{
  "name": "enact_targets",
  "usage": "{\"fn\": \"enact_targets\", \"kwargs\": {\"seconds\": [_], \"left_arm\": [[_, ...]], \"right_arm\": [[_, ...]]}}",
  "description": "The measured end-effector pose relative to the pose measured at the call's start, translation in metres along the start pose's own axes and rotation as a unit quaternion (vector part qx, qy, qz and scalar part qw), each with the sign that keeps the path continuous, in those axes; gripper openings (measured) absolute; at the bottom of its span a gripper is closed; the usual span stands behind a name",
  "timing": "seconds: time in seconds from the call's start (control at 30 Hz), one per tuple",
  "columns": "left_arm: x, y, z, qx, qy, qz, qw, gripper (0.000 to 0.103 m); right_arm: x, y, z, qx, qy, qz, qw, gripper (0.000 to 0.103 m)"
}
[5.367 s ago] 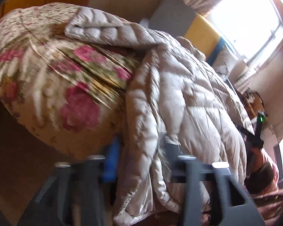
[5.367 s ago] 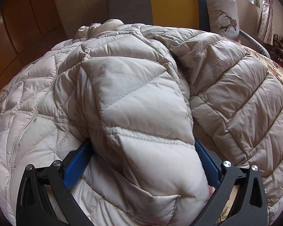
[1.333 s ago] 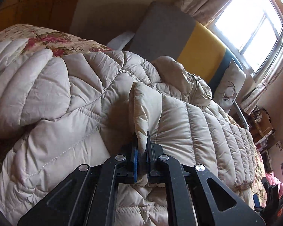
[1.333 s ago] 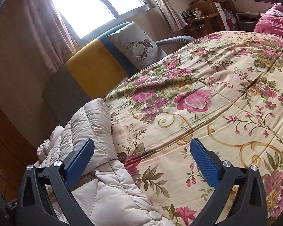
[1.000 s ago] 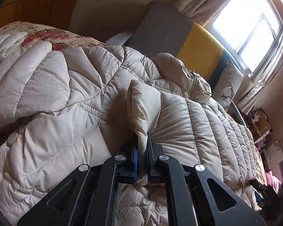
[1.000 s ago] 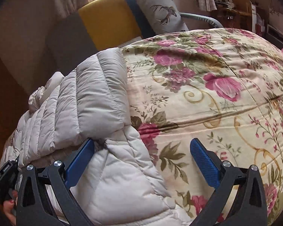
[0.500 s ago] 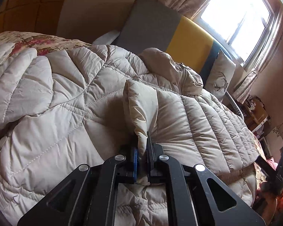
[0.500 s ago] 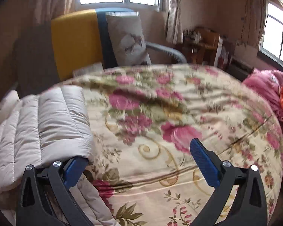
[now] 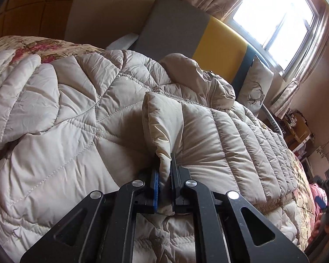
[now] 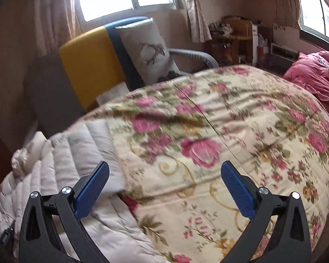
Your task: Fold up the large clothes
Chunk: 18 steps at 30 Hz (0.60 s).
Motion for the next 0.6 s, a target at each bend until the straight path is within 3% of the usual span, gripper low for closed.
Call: {"fn": "enact_targets", "kwargs": {"seconds": [0.13, 0.27, 0.33, 0.47, 0.6], "left_arm": [[0.000, 0.000, 0.000, -0.001, 0.000, 0.001, 1.0000, 0.006], [0.004, 0.001, 0.001, 0.001, -0.008, -0.004, 1.0000, 0.006], [0.005, 0.001, 0.002, 0.000, -0.011, -0.003, 0.9999, 0.007], [0.009, 0.002, 0.001, 0.004, -0.016, 0.003, 0.9999, 0.008], [0.012, 0.002, 0.001, 0.006, -0.019, 0.002, 0.9998, 0.008]], "right_arm": [[0.033, -0.065, -0.019, -0.084, -0.014, -0.047, 0.995, 0.101], [0.080, -0.104, -0.009, -0.153, -0.030, -0.037, 0.987, 0.101], [0.111, -0.100, 0.001, -0.169, -0.059, -0.005, 0.984, 0.101], [0.151, -0.072, 0.007, -0.090, -0.138, -0.046, 0.985, 0.101], [0.146, -0.074, 0.010, -0.110, -0.129, -0.031, 0.985, 0.101]]}}
Point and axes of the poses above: each gripper's, at about its wrist camera, not at the fingertips, and x roughly the way its jaws point, y to its right, z to its underside, the point moved 3 cm from there along x, roughly the way its jaws point, and after that the axes turned 2 degrees about -y, right-handed, at the moved point
